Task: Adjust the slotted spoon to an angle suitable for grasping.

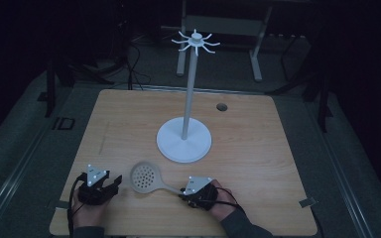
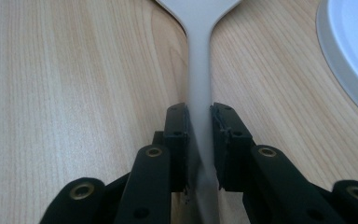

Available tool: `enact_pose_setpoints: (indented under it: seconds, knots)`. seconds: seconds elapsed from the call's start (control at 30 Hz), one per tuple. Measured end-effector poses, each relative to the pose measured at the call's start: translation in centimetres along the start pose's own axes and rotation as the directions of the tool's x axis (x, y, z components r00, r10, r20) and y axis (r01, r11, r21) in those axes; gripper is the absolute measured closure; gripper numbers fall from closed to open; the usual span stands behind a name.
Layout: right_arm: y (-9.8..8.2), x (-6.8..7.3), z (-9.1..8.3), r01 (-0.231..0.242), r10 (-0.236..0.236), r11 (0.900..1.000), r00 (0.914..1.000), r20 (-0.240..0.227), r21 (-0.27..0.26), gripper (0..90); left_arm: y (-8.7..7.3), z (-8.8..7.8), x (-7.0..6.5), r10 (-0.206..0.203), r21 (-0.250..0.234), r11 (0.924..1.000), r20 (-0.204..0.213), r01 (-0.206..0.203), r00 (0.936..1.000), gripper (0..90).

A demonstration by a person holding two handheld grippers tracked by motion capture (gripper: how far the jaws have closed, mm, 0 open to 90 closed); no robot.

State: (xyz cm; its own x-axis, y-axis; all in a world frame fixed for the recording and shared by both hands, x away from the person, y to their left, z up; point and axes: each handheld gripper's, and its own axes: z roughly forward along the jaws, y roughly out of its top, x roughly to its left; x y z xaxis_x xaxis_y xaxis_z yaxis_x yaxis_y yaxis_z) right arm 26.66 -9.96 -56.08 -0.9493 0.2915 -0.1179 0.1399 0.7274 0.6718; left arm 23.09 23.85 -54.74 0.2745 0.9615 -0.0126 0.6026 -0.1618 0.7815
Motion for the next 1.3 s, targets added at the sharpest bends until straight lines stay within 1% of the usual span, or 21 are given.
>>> enact_pose_setpoints:
  seconds: [0.1,0.13,0.23,0.27,0.33,0.4,0.43,0.47,0.53,0.57,0.63,0.8,0.83,0.9,0.93,1.1,1.13,1.17,1.23,1.27,1.3]
  knots:
    - [0.0,-0.1,0.0,-0.021,0.021,1.0,0.9997,-0.009,0.0,74.8,0.0,0.0,0.1,-0.005,-0.003,1.0,-0.002,0.005,1.0,49.8]
    - [-0.1,-0.3,-0.4,-0.039,0.039,0.999,0.9991,0.012,-0.004,64.7,0.0,0.0,0.0,-0.001,-0.002,1.0,0.001,0.001,1.0,49.8]
    - [-0.3,-0.4,-1.1,-0.065,0.066,0.998,0.9978,0.008,-0.024,63.9,0.0,0.0,-0.1,0.005,-0.002,1.0,0.004,-0.005,1.0,49.8]
    - [-0.4,-0.4,-1.7,-0.078,0.079,0.996,0.9969,0.007,-0.041,64.6,0.0,0.0,-0.2,0.005,-0.002,1.0,0.003,-0.005,1.0,49.8]
    - [-1.1,-0.1,-3.2,-0.111,0.111,0.992,0.9938,-0.009,-0.067,72.8,0.0,0.0,-0.1,0.007,-0.004,1.0,0.004,-0.007,1.0,49.8]
    - [-2.0,0.4,-4.2,-0.131,0.13,0.989,0.9912,-0.028,-0.064,80.6,0.1,-0.1,-0.1,0.005,-0.008,1.0,0.005,-0.005,1.0,49.8]
    - [-2.0,0.4,-4.2,-0.131,0.13,0.989,0.9912,-0.028,-0.064,80.6,0.1,-0.1,-0.1,0.005,-0.008,1.0,0.005,-0.005,1.0,49.9]
    - [-3.2,1.0,-4.9,-0.143,0.141,0.988,0.9888,-0.049,-0.05,85.8,0.1,-0.1,-0.2,0.004,-0.011,0.9999,0.008,-0.004,1.0,49.9]
    - [-4.3,1.6,-5.5,-0.138,0.137,0.99,0.9893,-0.051,-0.021,88.1,0.2,-0.1,-0.3,0.006,-0.013,0.9999,0.008,-0.006,0.9999,50.1]
    - [-4.3,1.6,-5.5,-0.138,0.137,0.99,0.9893,-0.051,-0.021,88.1,0.2,-0.1,-0.3,0.006,-0.013,0.9999,0.008,-0.006,0.9999,50.1]
    - [-5.8,2.0,-6.3,-0.143,0.144,0.99,0.989,-0.034,0.018,89.3,0.3,-0.1,-0.5,0.014,-0.021,0.9997,0.015,-0.014,0.9998,50.1]
    - [-7.0,1.8,-7.1,-0.164,0.165,0.986,0.9861,-0.02,0.037,89.6,0.7,-0.4,-0.8,0.025,-0.041,0.9989,0.03,-0.023,0.9993,50.1]
    - [-7.2,1.6,-7.3,-0.159,0.159,0.986,0.9873,0.009,0.045,89.6,1.0,-0.7,-1.0,0.029,-0.062,0.9977,0.04,-0.026,0.9988,50.1]
    - [-7.1,1.5,-7.3,-0.15,0.147,0.987,0.9879,0.048,0.054,89.6,1.2,-0.9,-1.2,0.029,-0.072,0.9971,0.047,-0.025,0.9985,50.1]
    - [-7.1,1.3,-7.3,-0.146,0.142,0.988,0.9875,0.068,0.055,89.6,1.5,-1.1,-1.4,0.035,-0.084,0.9961,0.063,-0.03,0.9974,50.1]
    - [-7.3,-0.3,-7.0,-0.186,0.18,0.981,0.9761,0.122,0.045,89.5,2.2,-1.2,-2.0,0.067,-0.082,0.9949,0.108,-0.058,0.9919,52.5]
    - [-7.3,-0.3,-7.0,-0.186,0.18,0.981,0.9761,0.122,0.045,89.5,2.2,-1.2,-2.0,0.067,-0.082,0.9949,0.108,-0.058,0.9919,52.4]
    - [-7.3,-1.2,-6.8,-0.213,0.207,0.977,0.9679,0.143,0.03,89.5,2.6,-1.0,-2.3,0.084,-0.076,0.9943,0.124,-0.075,0.9886,52.5]
    - [-7.4,-2.0,-6.7,-0.237,0.231,0.971,0.9597,0.16,0.016,89.5,2.8,-1.0,-2.4,0.094,-0.072,0.9938,0.131,-0.085,0.987,52.4]
    - [-7.4,-2.0,-6.7,-0.237,0.231,0.971,0.9597,0.16,0.016,89.5,3.1,-0.9,-2.6,0.105,-0.067,0.9931,0.141,-0.096,0.9845,52.4]
    - [-7.4,-2.8,-6.5,-0.267,0.263,0.964,0.9485,0.177,-0.002,89.5,3.6,-0.7,-3.0,0.127,-0.056,0.9913,0.161,-0.119,0.9788,52.3]
